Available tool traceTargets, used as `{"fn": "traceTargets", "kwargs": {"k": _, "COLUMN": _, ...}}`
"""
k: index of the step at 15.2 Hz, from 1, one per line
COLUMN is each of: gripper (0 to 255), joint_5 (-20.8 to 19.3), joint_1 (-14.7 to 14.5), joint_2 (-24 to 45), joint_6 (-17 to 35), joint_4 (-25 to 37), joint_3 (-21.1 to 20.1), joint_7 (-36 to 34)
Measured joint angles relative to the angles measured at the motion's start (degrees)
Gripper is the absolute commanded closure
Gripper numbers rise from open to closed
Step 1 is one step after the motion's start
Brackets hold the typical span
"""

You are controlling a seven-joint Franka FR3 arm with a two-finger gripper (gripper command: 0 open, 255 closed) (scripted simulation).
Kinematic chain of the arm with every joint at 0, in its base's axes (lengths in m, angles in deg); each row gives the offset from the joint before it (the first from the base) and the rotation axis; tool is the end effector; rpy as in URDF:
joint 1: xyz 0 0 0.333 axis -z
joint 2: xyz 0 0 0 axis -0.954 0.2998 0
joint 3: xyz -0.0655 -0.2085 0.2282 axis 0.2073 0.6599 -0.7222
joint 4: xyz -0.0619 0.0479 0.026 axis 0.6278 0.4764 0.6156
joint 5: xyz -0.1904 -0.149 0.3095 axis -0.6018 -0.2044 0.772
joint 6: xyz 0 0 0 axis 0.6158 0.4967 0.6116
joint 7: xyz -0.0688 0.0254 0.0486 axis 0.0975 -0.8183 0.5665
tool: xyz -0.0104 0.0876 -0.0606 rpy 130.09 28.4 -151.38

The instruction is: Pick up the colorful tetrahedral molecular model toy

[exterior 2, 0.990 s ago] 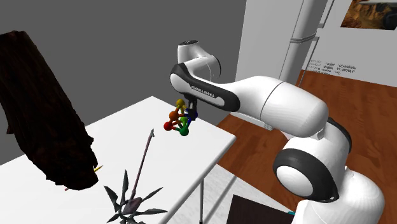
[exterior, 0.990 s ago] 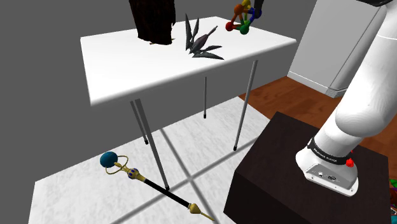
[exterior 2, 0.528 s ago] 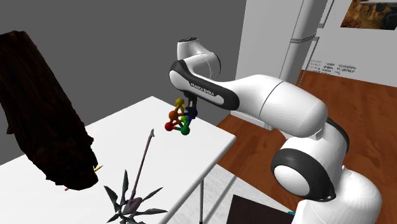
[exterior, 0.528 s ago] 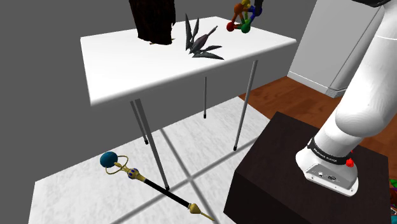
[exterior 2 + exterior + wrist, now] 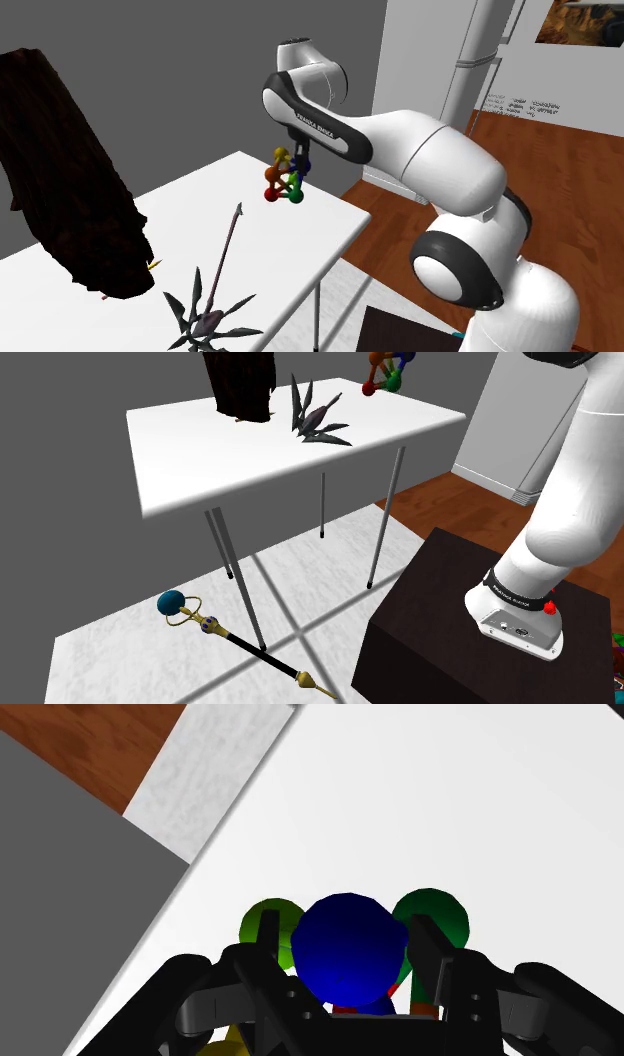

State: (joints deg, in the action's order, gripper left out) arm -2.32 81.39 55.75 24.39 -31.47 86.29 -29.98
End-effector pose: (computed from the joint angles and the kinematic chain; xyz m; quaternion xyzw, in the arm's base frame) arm 0.5188 -0.2895 0.6875 0.9891 0.1349 -0.0071 0.0582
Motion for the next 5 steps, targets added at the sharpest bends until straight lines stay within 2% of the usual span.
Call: {"fn": "traceTargets", "kwargs": {"k": 5, "gripper": 255, "joint_5": 1.6, "joint_1": 1.4, "joint_2": 3.5, "joint_6": -5.4, "joint_4": 8.8, "joint_3": 0.2, "joint_7": 0.9}}
